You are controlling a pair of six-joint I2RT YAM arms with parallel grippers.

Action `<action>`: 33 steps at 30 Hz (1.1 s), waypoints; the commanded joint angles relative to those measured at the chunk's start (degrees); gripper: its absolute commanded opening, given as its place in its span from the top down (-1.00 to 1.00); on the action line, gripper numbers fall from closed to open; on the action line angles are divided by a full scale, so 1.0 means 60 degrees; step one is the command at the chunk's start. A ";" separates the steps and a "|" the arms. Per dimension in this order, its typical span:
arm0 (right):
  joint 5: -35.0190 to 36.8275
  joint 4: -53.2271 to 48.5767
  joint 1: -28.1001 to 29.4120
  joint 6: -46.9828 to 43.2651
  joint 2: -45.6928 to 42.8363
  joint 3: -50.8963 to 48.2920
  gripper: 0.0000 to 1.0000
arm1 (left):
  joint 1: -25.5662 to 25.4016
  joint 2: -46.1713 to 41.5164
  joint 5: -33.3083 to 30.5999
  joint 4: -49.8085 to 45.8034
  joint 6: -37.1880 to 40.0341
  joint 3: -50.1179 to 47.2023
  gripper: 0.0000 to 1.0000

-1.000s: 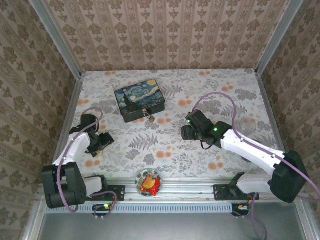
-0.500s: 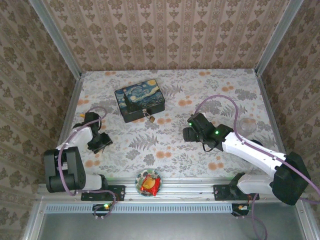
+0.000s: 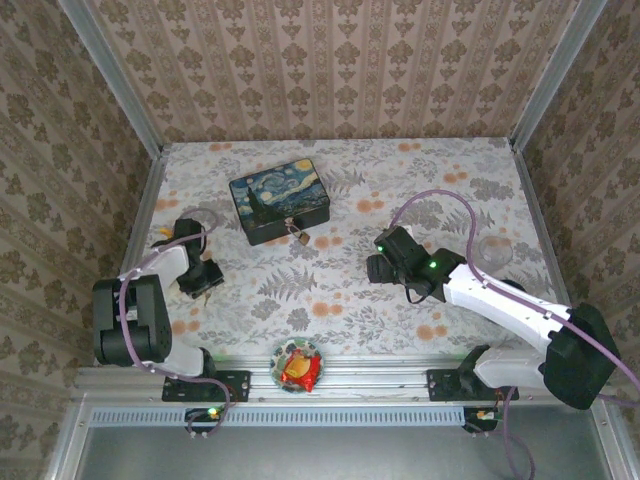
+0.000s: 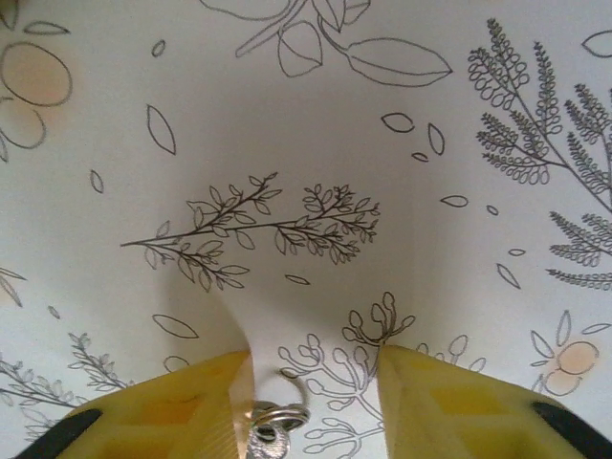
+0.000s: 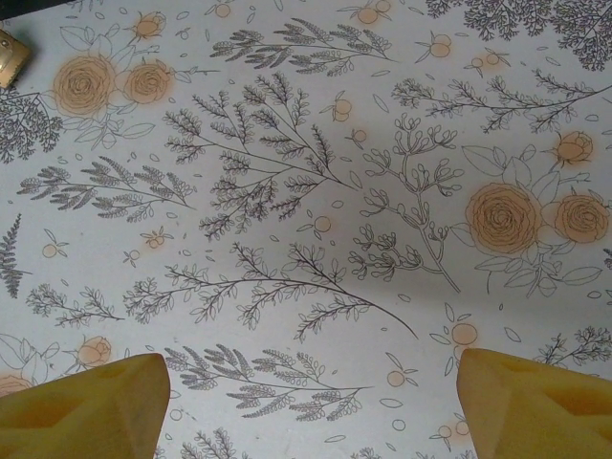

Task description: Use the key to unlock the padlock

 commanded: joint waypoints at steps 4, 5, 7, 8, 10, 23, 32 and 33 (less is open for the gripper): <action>0.0405 -0.0338 0.0019 0.0079 0.0053 0.0165 -0.61 | -0.0434 0.0046 0.0141 -0.0211 -0.0328 0.0106 0.31; 0.0393 -0.0343 0.0019 0.0081 0.0051 0.0165 -0.61 | -0.0483 -0.0041 0.0169 -0.0275 -0.0425 0.0083 0.32; 0.0366 -0.0316 0.0019 0.0066 0.0049 0.0180 -0.62 | -0.0592 -0.0250 0.0352 -0.0305 -0.0599 0.0011 0.32; 0.0355 -0.0293 0.0019 0.0053 0.0045 0.0180 -0.62 | -0.0646 -0.0377 0.0517 -0.0279 -0.0699 -0.0018 0.32; 0.0333 -0.0270 0.0019 0.0024 0.0065 0.0195 -0.62 | -0.0775 -0.0587 0.0742 -0.0266 -0.0879 -0.0030 0.32; 0.0290 -0.0359 0.0040 0.0022 -0.0097 0.0158 -0.64 | -0.0790 -0.1085 -0.0778 -0.1803 -0.0811 0.0243 -0.10; 0.0193 -0.0209 0.0048 -0.0095 0.0026 0.0223 -0.65 | -0.0678 -0.0616 -0.0460 -0.1002 -0.0658 -0.0127 -0.49; 0.0202 -0.0183 0.0048 -0.0117 0.0051 0.0248 -0.65 | -0.0678 -0.0477 -0.0399 -0.0782 -0.0559 -0.0122 -0.50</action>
